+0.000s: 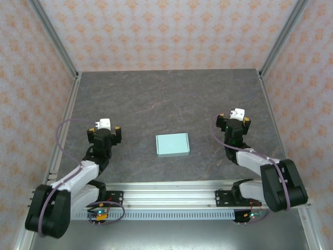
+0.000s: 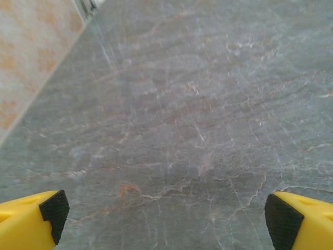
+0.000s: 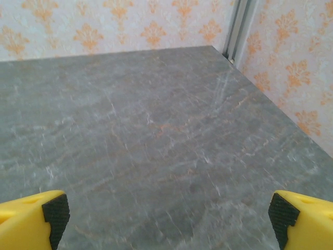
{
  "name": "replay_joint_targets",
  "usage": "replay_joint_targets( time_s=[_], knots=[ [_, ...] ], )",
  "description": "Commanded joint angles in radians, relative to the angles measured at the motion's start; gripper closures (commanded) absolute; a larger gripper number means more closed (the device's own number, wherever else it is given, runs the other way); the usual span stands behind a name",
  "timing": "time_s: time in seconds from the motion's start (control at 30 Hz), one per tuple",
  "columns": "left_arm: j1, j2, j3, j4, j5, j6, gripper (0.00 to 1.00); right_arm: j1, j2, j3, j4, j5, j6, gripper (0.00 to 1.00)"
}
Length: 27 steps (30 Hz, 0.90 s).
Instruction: Fold the paper box
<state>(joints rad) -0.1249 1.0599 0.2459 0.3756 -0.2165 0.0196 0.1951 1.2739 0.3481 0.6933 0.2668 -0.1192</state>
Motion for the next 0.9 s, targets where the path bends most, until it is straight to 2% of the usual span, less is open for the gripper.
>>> replay_joint_targets(
  time_s=[0.0,0.07,0.13,0.17,0.23,0.3,0.37,0.4,0.47,0.5,0.57,0.6,0.63,0.67,0.7,0.73,0.8,0.87],
  knots=[
    [0.045,0.105,0.088,0.135,0.16,-0.004,0.0,-0.019,0.054,0.103,0.063,-0.039,0.01,0.01],
    [0.061,0.174,0.128,0.156,0.212,0.02,0.0,-0.019,0.062,0.159,-0.066,-0.032,0.006,0.01],
    [0.087,0.22,0.147,0.197,0.289,0.019,0.0,-0.019,0.045,0.152,-0.092,-0.014,0.009,0.01],
    [0.096,0.243,0.154,0.223,0.298,0.005,0.0,-0.019,0.03,0.145,-0.114,-0.006,0.006,0.01],
    [0.1,0.277,0.171,0.243,0.245,0.001,0.0,-0.019,0.018,0.123,-0.148,0.007,-0.012,0.01],
    [0.131,0.367,0.15,0.368,0.224,-0.037,0.0,-0.019,0.04,0.053,-0.044,-0.022,-0.025,0.01],
    [0.142,0.446,0.134,0.475,0.256,-0.033,0.0,-0.02,0.086,-0.011,0.092,-0.034,-0.021,0.01],
    [0.144,0.42,0.136,0.425,0.275,-0.03,0.0,-0.021,0.121,-0.033,0.177,-0.058,-0.043,0.01],
    [0.146,0.43,0.141,0.436,0.289,-0.028,0.0,-0.027,0.174,-0.024,0.218,-0.032,-0.03,0.01],
    [0.148,0.43,0.143,0.429,0.274,-0.034,0.0,-0.04,0.179,-0.027,0.223,-0.016,-0.007,0.01],
    [0.146,0.428,0.148,0.415,0.231,-0.051,0.0,-0.089,0.22,-0.046,0.263,-0.07,0.042,0.01],
    [0.144,0.434,0.144,0.434,0.226,-0.05,0.0,-0.104,0.279,-0.046,0.364,-0.083,0.048,0.01],
    [0.143,0.429,0.148,0.415,0.225,-0.049,0.0,-0.105,0.282,-0.032,0.345,-0.096,0.04,0.01],
    [0.139,0.433,0.147,0.426,0.217,-0.046,0.0,-0.11,0.24,0.012,0.194,-0.122,0.043,0.01],
    [0.133,0.43,0.153,0.409,0.203,-0.044,0.0,-0.129,0.243,0.038,0.136,-0.176,0.042,0.01],
    [0.126,0.432,0.154,0.41,0.191,-0.04,0.0,-0.132,0.265,0.029,0.194,-0.165,0.051,0.01],
    [0.114,0.432,0.159,0.401,0.168,-0.033,0.0,-0.139,0.241,0.047,0.116,-0.116,0.086,0.01],
    [0.094,0.436,0.172,0.38,0.144,-0.017,0.0,-0.14,0.252,0.048,0.138,-0.107,0.087,0.01]
  ],
)
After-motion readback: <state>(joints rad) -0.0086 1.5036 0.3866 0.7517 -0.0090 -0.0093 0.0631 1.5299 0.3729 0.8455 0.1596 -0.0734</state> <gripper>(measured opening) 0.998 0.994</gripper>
